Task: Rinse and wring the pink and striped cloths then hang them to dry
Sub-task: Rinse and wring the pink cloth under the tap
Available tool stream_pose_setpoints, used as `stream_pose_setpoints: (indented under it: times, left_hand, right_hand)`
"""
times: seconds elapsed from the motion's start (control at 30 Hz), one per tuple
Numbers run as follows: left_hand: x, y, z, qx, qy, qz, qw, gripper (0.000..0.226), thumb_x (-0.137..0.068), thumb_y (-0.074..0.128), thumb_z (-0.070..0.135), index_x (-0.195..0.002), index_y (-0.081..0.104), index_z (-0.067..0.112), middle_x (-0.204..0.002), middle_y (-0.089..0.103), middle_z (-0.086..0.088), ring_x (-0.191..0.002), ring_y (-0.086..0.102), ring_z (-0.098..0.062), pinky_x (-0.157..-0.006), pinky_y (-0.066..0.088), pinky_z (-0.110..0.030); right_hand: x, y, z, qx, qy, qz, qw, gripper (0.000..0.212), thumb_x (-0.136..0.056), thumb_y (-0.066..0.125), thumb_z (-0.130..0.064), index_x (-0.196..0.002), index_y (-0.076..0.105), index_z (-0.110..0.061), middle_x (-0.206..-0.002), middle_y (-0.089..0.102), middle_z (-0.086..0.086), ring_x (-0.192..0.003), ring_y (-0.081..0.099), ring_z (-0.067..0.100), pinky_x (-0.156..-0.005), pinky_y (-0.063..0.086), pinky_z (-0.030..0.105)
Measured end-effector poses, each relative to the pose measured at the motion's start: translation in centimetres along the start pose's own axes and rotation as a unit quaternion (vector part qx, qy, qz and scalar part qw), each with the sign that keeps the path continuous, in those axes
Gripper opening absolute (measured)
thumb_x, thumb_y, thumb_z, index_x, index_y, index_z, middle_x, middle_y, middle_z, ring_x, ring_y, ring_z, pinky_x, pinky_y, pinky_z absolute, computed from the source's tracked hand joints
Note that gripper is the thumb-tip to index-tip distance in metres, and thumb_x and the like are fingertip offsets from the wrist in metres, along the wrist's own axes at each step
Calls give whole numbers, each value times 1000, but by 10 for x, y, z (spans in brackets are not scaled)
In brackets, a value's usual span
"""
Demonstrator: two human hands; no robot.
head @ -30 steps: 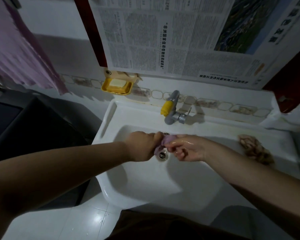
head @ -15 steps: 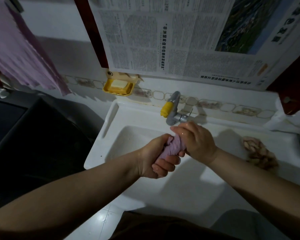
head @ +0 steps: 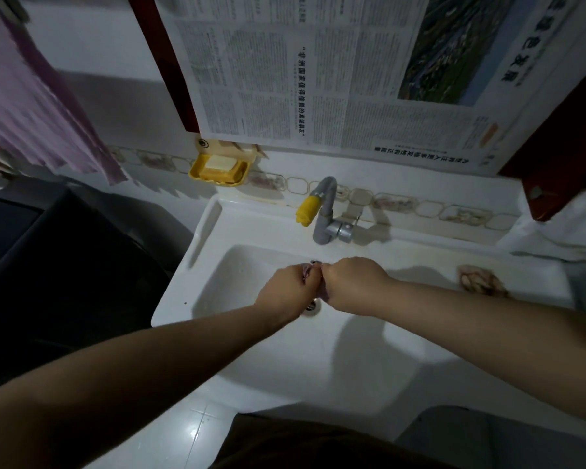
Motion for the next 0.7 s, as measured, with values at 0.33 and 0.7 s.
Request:
stream_pose_setpoints:
  times: [0.33,0.7]
  left_hand:
    - [-21,-43,29,-261,473,91,837,67,-101,16,47,-65,60,13,-45,55,-6,-36,49,-26,-46,28,-20]
    - [-40,-87,38,-252,595,87,758,62,-102,21,41,-60,56,11,-43,53,-8,-33,45,-27,-46,26,-19]
  right_hand:
    - [10,0,-18,-578,206,-48,788,25,-74,59,-5,-56,46,-16,-46,39,-4,-42,33,12,-44,24,21]
    - [-7,-13,-62,-768,273,-60,576,32,-81,47,0,-56,39,-18,-51,18,-1,-43,13,11,-45,6,20]
Point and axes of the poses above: each hand's wrist, its own x-axis away from the middle knuckle, its own y-axis out of the palm, z = x × y, the point moved 4 cm from there along -x, towards the middle knuckle
